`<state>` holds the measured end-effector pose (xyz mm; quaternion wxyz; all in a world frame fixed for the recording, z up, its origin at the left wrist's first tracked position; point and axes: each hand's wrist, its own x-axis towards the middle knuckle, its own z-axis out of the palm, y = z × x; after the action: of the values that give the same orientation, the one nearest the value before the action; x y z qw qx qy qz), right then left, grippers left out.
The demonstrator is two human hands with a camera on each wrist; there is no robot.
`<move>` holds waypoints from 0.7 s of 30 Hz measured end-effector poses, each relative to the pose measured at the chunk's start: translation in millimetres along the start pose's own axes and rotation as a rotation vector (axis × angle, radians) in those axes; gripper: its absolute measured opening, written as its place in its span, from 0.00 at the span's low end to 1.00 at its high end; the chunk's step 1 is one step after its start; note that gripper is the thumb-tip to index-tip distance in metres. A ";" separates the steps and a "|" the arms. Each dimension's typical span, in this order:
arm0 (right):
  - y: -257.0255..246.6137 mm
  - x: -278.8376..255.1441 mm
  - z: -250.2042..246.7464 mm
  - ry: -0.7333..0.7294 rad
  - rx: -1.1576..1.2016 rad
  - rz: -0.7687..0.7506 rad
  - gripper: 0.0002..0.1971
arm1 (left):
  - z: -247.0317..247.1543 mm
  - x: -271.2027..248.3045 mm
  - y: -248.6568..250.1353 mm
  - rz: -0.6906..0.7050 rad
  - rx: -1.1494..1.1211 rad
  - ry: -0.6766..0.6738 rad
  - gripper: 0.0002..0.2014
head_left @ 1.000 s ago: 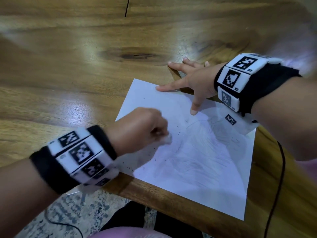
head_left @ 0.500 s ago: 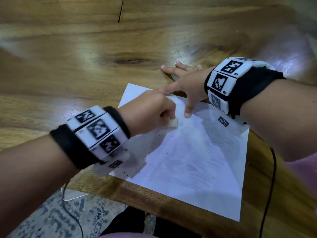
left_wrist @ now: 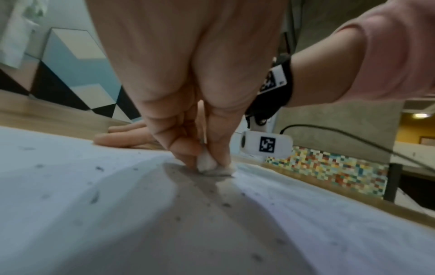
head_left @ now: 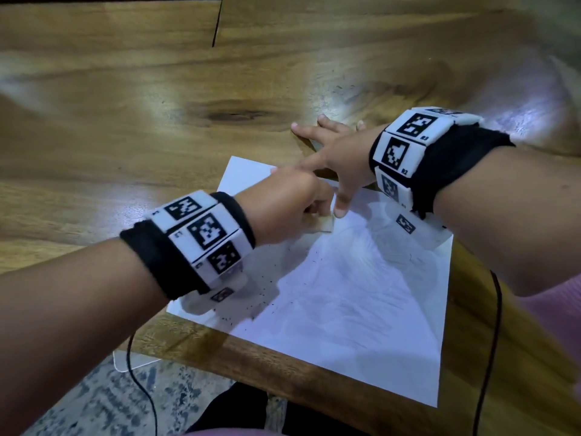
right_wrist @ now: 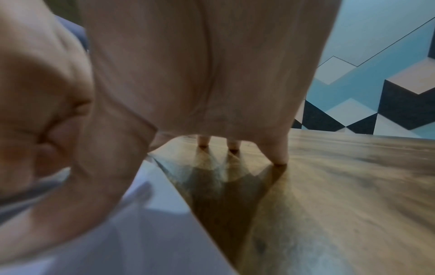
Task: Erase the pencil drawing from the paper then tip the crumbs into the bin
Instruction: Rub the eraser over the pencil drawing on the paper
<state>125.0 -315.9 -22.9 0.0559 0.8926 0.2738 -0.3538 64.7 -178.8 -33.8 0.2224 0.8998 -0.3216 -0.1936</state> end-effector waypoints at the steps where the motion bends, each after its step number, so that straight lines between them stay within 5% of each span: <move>1: -0.5 -0.5 -0.5 0.001 0.002 0.000 0.52 | 0.8 0.9 -0.9 0.003 0.005 -0.004 0.05; 7: -2.3 -1.3 1.3 0.006 -0.031 0.011 0.55 | 12.2 -52.5 -10.7 0.064 0.000 -0.276 0.04; 14: -3.5 -2.4 1.5 0.000 -0.020 0.007 0.54 | 5.2 -16.4 -1.4 0.044 0.019 -0.070 0.04; 21: -3.9 -4.4 0.7 0.003 -0.028 0.016 0.54 | 22.9 -71.2 -6.6 0.103 -0.039 -0.185 0.04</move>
<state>119.9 -314.8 -20.2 0.0709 0.8944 0.2718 -0.3479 5.5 -133.3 -41.6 0.2190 0.8558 -0.3827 -0.2706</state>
